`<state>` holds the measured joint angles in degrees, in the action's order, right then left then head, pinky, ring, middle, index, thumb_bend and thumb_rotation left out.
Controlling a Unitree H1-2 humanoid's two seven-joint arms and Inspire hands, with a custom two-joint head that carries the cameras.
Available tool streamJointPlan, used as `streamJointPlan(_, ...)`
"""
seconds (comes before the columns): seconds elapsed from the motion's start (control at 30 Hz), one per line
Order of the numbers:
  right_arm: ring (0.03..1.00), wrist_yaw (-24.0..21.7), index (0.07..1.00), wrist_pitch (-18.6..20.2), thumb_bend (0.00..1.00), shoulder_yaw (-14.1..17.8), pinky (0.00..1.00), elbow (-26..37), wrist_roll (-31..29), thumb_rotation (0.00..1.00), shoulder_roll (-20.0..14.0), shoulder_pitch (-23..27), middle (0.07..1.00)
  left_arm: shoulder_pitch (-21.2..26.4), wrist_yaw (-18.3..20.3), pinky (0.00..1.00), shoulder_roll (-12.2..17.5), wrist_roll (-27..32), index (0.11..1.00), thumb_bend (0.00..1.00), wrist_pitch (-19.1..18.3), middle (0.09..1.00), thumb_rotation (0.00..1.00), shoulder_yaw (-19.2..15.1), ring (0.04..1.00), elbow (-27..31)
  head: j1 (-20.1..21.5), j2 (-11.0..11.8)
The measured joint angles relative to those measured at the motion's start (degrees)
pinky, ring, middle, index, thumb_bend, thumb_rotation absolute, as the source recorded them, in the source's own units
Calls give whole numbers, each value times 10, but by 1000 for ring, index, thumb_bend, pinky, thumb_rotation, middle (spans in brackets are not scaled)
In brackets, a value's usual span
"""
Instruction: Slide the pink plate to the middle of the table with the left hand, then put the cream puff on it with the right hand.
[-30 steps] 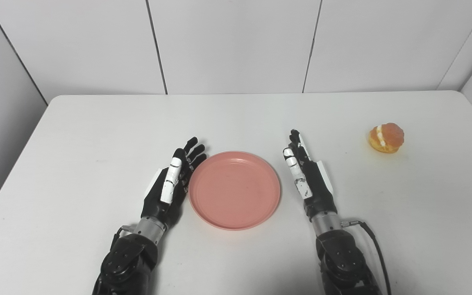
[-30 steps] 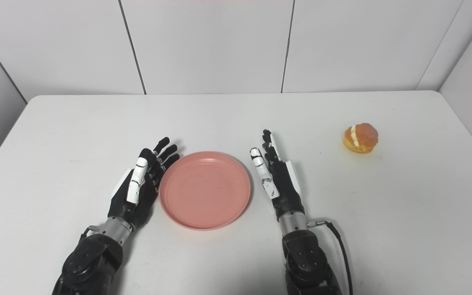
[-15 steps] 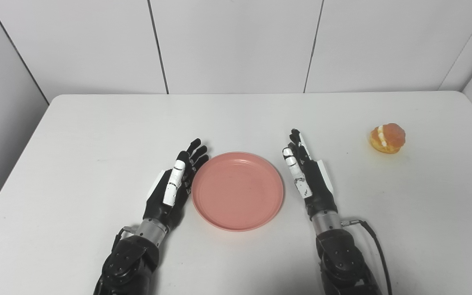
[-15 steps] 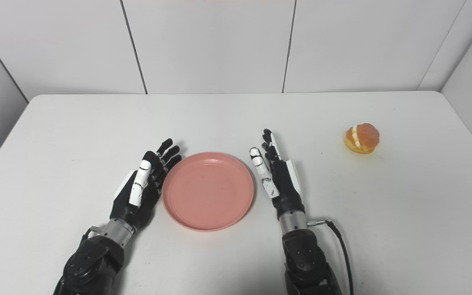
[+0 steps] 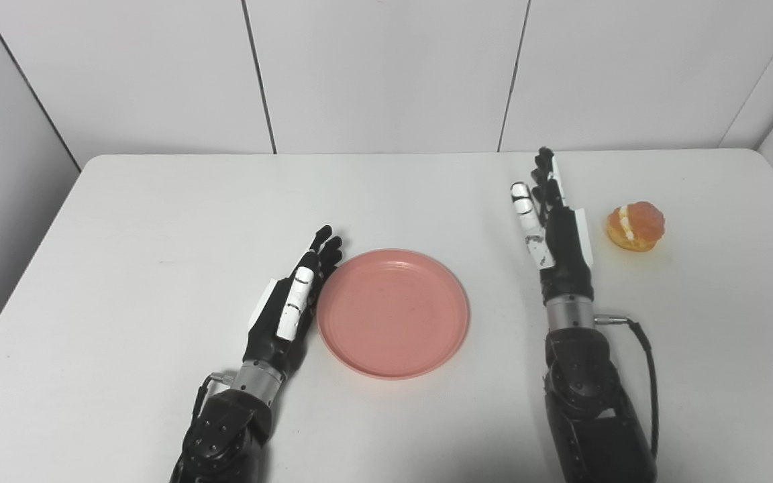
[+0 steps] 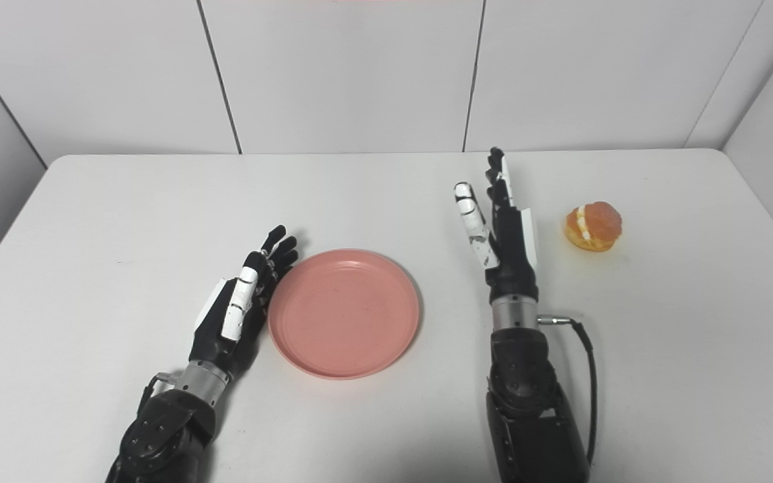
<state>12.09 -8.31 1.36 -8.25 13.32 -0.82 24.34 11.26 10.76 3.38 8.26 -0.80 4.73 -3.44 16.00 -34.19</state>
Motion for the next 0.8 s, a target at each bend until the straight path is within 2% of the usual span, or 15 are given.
streamJointPlan(0.1,990,6,997,-1,652,14,988,11,8,946,-19,11,985,0,-8,1000,-3,-9,999,538,13,999,1000,-2,1000,-4,0,0)
streamJointPlan(0.2,999,11,1000,-11,658,39,999,7,-11,907,-39,21,986,0,-10,1000,-8,-8,1000,539,23,1000,1000,-8,1000,-9,1,-1)
streamJointPlan(0.27,986,20,984,-12,640,52,974,3,-12,913,-51,29,976,1,-10,1000,-9,-8,1000,545,25,1000,1000,-11,1000,-12,2,0)
streamJointPlan(0.43,942,55,962,-12,645,50,914,2,62,861,-86,33,946,4,-9,1000,-13,-8,1000,538,28,1000,1000,-18,1000,-17,4,5)
streamJointPlan(0.53,940,63,958,-10,673,44,896,2,102,747,-101,33,953,6,-8,1000,-13,-9,1000,532,30,1000,1000,-18,1000,-18,9,9)
streamJointPlan(0.67,934,54,969,25,679,44,868,9,132,686,-126,33,962,6,-9,1000,-13,-10,1000,513,30,1000,1000,-18,1000,-19,8,13)
streamJointPlan(0.8,907,43,958,65,681,52,817,10,134,618,-147,33,952,6,-9,1000,-13,-10,1000,508,31,1000,1000,-19,1000,-19,6,22)
